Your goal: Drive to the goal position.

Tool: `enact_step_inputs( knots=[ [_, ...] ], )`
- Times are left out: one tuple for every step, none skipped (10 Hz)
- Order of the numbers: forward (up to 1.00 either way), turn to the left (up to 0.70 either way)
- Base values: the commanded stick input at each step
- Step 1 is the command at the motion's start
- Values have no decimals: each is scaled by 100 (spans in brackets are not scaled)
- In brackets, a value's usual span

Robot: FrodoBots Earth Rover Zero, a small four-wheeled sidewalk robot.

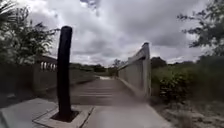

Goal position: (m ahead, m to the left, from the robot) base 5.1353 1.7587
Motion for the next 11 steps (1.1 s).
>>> enact_step_inputs(
  knots=[
    [69, 1],
    [69, 9],
    [69, 14],
    [69, 14],
    [69, 14],
    [69, 6],
    [69, 1],
    [69, 1],
    [69, 4],
    [69, 11],
    [69, 14]
  ],
)
